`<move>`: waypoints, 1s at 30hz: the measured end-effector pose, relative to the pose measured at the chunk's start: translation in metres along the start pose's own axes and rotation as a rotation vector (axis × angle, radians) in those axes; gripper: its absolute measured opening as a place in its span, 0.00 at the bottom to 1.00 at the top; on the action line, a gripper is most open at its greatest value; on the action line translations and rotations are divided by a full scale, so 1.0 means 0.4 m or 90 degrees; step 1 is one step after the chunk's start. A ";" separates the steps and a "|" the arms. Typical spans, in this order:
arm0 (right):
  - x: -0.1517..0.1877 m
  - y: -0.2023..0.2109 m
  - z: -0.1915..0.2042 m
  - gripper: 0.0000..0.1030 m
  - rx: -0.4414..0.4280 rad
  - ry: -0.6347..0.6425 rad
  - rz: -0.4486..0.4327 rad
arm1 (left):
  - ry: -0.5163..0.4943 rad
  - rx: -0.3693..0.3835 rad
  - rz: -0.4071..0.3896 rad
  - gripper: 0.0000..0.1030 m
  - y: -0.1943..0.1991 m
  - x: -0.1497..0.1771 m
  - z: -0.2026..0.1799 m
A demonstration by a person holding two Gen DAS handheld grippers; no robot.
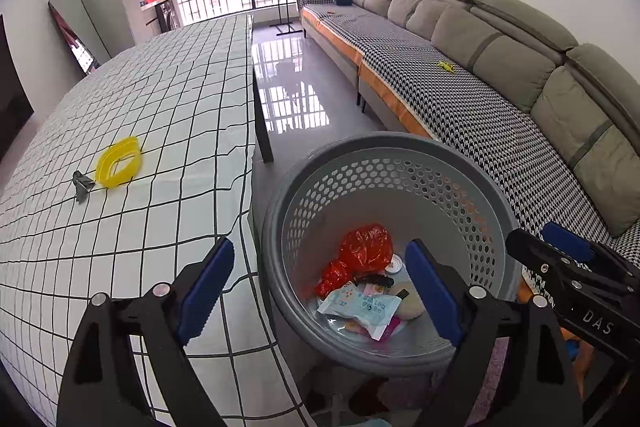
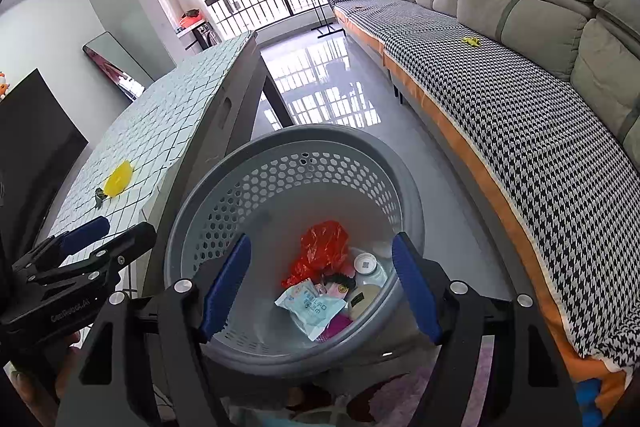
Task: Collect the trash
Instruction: 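Open both tools to drop the packet and fish toy into the basket, then withdraw both open tools from the basket back over the table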
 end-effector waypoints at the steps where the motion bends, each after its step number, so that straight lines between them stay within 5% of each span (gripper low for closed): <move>1: 0.000 0.005 0.001 0.69 0.001 0.000 -0.002 | 0.001 0.002 -0.003 0.88 0.006 0.001 0.001; 5: 0.002 0.024 0.011 0.69 0.006 0.003 -0.009 | 0.009 0.008 -0.011 0.94 0.026 0.001 0.011; 30: 0.013 0.121 0.169 0.69 0.000 0.062 -0.043 | 0.064 0.029 -0.063 0.94 0.166 0.035 0.151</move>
Point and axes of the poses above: each gripper's, at about its wrist camera, not at the fingertips, and y roughly against the way its jaws point, z to its left, x to its underside, the point moved 2 cm from there along -y, roughly the way its jaws point, and after that the axes turned 13 degrees about y, right-handed, at the moved point
